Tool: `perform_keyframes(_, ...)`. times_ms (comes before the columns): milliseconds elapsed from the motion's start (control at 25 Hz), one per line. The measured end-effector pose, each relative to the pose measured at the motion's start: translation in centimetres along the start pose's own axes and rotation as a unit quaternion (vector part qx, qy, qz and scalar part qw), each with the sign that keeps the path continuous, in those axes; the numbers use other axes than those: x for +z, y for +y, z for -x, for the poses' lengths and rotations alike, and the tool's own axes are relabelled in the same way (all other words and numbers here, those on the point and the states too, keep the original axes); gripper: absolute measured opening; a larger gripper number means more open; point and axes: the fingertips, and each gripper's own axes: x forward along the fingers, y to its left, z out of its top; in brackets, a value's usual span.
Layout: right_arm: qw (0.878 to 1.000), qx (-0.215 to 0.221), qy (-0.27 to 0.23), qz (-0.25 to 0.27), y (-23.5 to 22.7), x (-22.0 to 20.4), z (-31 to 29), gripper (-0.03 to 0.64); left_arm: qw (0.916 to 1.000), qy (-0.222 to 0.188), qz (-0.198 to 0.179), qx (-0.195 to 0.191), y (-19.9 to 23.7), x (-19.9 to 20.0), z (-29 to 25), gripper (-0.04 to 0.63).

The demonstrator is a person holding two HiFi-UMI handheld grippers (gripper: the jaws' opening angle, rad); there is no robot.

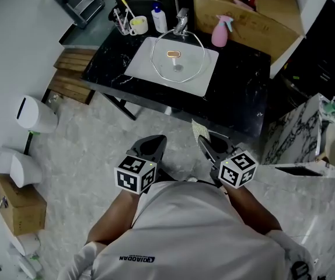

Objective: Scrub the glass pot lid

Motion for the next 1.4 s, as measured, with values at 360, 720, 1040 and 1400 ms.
perform_keyframes(360,0.999,-0.051,-0.011,0.006,-3.6,0.9,-2.9,0.080,0.9982,-0.002,-0.024,-0.055,3.0,1.8,-5.0,0.015)
perform_keyframes(720,0.988,-0.147,-0.046,0.004,-6.9,7.0,-10.5,0.080,0.9914,0.007,-0.053,-0.120,12.6,7.3,-9.5,0.015)
perform_keyframes(1040,0.972,-0.224,-0.071,-0.006,-8.4,11.2,-19.9,0.080,0.9818,0.019,-0.089,-0.167,23.7,11.5,-12.2,0.015)
perform_keyframes(1400,0.956,-0.289,-0.042,0.028,-9.1,11.5,-28.4,0.081,0.9670,0.046,-0.110,-0.226,30.8,11.7,-14.8,0.015)
